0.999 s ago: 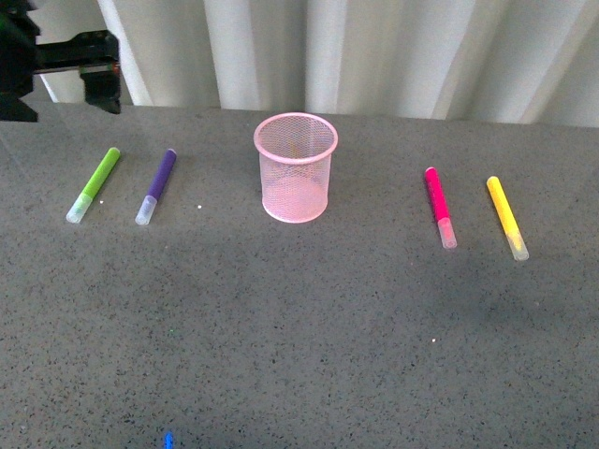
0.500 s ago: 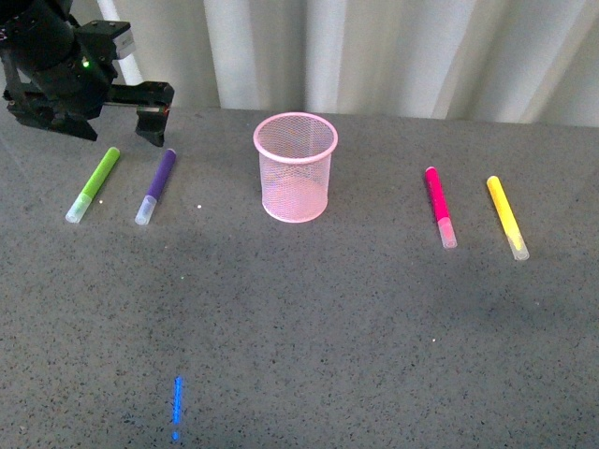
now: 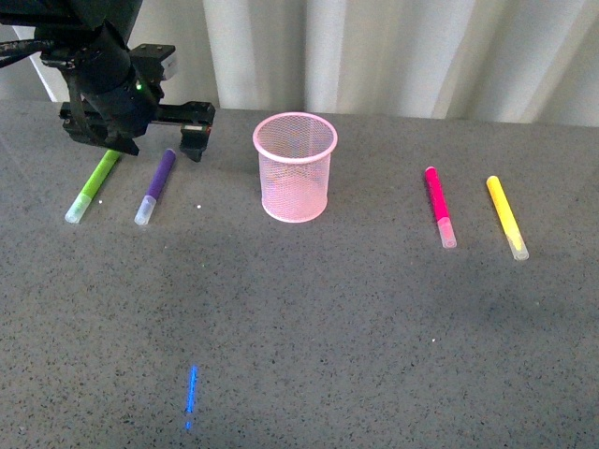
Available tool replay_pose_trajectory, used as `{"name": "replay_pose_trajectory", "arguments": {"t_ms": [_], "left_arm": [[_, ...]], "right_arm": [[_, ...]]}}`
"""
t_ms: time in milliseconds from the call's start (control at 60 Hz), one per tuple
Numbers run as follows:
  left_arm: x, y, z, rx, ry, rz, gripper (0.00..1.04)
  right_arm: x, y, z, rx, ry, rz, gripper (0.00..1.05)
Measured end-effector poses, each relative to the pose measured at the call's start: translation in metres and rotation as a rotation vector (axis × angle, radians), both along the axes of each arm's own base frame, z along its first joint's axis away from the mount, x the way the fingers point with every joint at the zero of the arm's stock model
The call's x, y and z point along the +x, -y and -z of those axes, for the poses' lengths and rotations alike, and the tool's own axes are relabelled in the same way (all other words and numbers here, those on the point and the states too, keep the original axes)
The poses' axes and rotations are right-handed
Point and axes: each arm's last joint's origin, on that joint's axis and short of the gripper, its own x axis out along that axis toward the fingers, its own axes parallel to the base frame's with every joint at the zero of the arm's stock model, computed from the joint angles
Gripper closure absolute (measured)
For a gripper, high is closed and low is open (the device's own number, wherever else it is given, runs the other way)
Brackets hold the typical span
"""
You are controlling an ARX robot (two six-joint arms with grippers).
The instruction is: Insert purple and pink pens into pink cup
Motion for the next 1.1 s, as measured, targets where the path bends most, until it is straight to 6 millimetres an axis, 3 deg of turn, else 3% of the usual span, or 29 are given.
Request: {"name": "replay_pose_trajectory", "arguments": {"t_ms": [283, 466, 533, 749, 866, 1049, 1099], "left_arm": [[-0.002, 0.003, 0.003, 0.016, -0.009, -0.001, 0.07], [-0.004, 0.004, 0.005, 0.028, -0.025, -0.008, 0.30], [-0.005, 0.005, 0.006, 0.030, -0.031, -0.008, 0.24], [-0.007, 0.016, 0.015, 0.012, -0.051, -0.006, 0.22], [-0.008, 0.027, 0.020, 0.007, -0.055, 0.010, 0.05], [-0.006, 0.036, 0.023, 0.012, -0.041, 0.021, 0.07], [-0.006, 0.036, 0.023, 0.019, -0.037, 0.017, 0.13]], "right_arm": [[0.000, 0.000, 0.000, 0.000, 0.000, 0.000, 0.07], [0.000, 0.000, 0.000, 0.000, 0.000, 0.000, 0.07], [0.000, 0.000, 0.000, 0.000, 0.000, 0.000, 0.07], [0.000, 0.000, 0.000, 0.000, 0.000, 0.000, 0.07], [0.000, 0.000, 0.000, 0.000, 0.000, 0.000, 0.07], [0.000, 0.000, 0.000, 0.000, 0.000, 0.000, 0.07], [0.000, 0.000, 0.000, 0.000, 0.000, 0.000, 0.07]]}}
